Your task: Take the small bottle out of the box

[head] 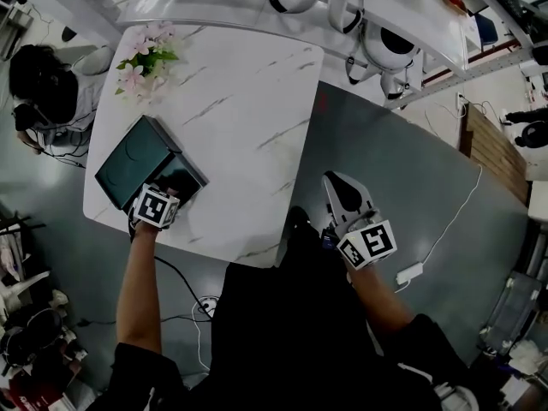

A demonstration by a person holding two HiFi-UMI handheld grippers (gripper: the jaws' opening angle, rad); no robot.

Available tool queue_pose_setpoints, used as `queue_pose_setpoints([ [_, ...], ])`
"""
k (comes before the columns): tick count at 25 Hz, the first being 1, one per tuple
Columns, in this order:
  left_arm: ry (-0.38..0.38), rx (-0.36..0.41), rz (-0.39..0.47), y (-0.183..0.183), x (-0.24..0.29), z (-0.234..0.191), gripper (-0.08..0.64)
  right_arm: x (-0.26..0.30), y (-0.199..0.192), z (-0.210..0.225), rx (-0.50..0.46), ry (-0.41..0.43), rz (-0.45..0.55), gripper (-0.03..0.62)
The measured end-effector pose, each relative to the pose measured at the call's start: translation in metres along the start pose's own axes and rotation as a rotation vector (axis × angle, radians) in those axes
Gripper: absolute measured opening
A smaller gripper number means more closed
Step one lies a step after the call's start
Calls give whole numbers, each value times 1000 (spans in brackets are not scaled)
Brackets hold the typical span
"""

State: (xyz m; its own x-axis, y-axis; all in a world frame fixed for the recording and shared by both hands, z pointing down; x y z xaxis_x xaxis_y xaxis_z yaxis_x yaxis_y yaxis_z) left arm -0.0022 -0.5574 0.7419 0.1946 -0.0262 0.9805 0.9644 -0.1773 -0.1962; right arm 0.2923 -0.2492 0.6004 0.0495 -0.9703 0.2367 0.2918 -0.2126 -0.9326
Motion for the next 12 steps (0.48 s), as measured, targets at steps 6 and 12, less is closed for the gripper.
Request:
queue_pose_setpoints([
  [6, 97, -38, 179, 7, -57, 8, 235, -15, 22, 38, -37, -11, 75, 40],
  [12, 165, -173, 533, 26, -141, 37, 232, -17, 46, 46, -90, 87, 142, 40],
])
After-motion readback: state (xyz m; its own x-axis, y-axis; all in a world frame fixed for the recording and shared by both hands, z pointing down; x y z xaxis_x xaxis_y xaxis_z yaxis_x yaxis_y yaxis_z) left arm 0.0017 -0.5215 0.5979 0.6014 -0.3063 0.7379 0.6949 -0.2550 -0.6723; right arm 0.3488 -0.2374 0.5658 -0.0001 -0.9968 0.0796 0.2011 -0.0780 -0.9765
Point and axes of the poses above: the fingertips, and each gripper's own axes: x forward along the fingers, z to its right, y out of its top, the point moved 7 cm from there along -x, backward along the fingers, and after that the axes turned 5 degrees about y, right-handed, at the moved point
